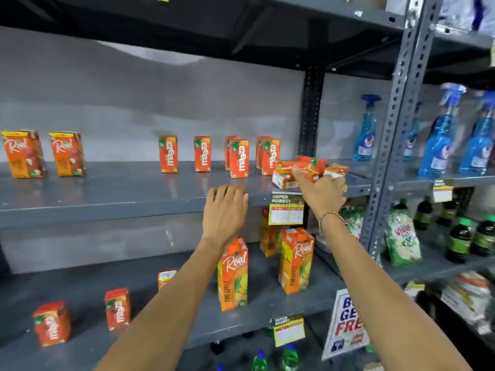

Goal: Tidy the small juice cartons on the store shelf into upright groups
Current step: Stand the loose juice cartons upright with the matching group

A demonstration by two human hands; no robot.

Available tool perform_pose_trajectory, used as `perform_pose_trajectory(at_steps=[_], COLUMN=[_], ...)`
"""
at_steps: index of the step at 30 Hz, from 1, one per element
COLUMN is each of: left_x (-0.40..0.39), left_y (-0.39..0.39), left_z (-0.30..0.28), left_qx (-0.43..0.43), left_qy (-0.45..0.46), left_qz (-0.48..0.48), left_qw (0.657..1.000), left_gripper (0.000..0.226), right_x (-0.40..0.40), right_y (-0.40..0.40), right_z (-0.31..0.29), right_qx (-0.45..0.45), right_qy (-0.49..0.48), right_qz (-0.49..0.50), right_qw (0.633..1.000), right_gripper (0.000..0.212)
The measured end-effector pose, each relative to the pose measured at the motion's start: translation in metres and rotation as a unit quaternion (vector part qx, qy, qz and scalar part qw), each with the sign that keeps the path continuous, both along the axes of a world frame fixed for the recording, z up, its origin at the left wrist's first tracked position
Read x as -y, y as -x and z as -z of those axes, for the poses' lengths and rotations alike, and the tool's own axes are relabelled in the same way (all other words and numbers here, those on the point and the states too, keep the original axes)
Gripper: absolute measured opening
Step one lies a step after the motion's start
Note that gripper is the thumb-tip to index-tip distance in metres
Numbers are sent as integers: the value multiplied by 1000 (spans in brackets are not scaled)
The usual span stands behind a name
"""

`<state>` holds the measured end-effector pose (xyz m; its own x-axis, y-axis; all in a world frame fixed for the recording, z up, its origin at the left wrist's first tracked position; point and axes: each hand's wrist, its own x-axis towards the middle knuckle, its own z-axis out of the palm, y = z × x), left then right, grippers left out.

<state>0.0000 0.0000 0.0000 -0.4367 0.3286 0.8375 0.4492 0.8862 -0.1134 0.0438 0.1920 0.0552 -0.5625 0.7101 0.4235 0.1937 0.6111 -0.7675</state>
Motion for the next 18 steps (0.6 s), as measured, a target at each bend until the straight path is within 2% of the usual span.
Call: perform_pose_trajectory(at_steps=[3, 8, 12, 15, 18], left_x=[1, -1, 2, 3, 15], left_y=[8, 14, 13, 9, 5], left_z=[7, 12, 12, 9, 6], left_qx=[-17, -45, -37, -22, -20], left_qy=[-10, -12, 3, 17, 40], left_qz=[1, 0, -8, -9, 5], left_qw=[1000, 999, 999, 1000, 999], left_gripper=[24, 25, 31, 33, 36], right_x=[1, 9, 13, 16, 28], right_y=[4, 17, 23, 24, 20], right_z=[-2, -2, -5, -9, -13], right_qx=[72, 68, 34, -17, -73], right_qy=[64, 63, 89, 44, 14], right_qz=[-28, -11, -34, -73, -134], right_qw=[995, 996, 995, 996, 988], right_gripper=[115, 118, 112, 101, 106])
